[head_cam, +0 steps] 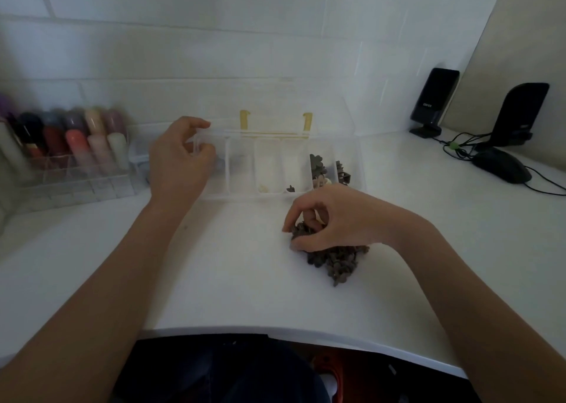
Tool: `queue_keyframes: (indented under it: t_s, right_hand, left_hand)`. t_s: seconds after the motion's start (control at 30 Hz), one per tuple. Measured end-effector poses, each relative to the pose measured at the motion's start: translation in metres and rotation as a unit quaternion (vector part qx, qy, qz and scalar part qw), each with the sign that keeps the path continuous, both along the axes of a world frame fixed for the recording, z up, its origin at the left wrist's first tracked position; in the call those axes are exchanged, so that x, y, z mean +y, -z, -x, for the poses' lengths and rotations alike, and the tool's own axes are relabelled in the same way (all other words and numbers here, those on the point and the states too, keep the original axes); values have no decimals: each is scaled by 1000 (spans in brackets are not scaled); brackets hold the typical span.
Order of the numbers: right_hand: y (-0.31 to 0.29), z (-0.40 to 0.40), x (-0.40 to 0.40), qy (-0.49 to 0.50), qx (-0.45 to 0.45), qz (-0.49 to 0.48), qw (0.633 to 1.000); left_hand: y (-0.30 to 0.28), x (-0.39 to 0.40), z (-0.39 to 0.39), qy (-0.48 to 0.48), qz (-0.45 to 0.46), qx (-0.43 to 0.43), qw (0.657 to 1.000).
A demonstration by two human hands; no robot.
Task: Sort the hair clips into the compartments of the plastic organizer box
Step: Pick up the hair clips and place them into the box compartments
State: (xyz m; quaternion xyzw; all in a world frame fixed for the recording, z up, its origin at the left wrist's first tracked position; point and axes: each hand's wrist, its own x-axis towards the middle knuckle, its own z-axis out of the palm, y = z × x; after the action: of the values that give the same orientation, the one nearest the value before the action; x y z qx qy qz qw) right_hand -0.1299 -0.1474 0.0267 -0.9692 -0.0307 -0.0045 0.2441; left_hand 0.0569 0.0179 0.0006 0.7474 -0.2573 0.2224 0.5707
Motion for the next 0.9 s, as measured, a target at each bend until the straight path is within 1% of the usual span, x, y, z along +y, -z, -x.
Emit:
queue_keyframes:
  t_s: [0.13,0.27,0.47,0.53,0.6,0.7,0.8,0.9]
  right_hand:
    - [2,-2,-3,14,-38,-19,999]
    - [4,-2,-4,10,-34,-28,999]
    - [0,-2,-7,24,-98,-45,994]
    - [-3,0,-8,20,-91,-23,995]
    - [-3,1,-9,22,-69,29,997]
    - [-4,1,-7,50,-43,100,993]
    - [-6,3,-5,61,-46,131,988]
    - [-4,3,-1,50,-41,163,984]
  left_hand:
    - [0,0,2,2,8,4,1000]
    - [0,-1,1,-2,3,6,1000]
    - [0,-1,-1,10,16,13,1000]
    - [0,-1,0,9,17,16,1000]
    - [0,-1,-1,8,16,14,1000]
    - [1,-2,-2,8,17,18,1000]
    - [2,-2,-3,6,19,16,1000]
    - [2,-2,-4,1,18,17,1000]
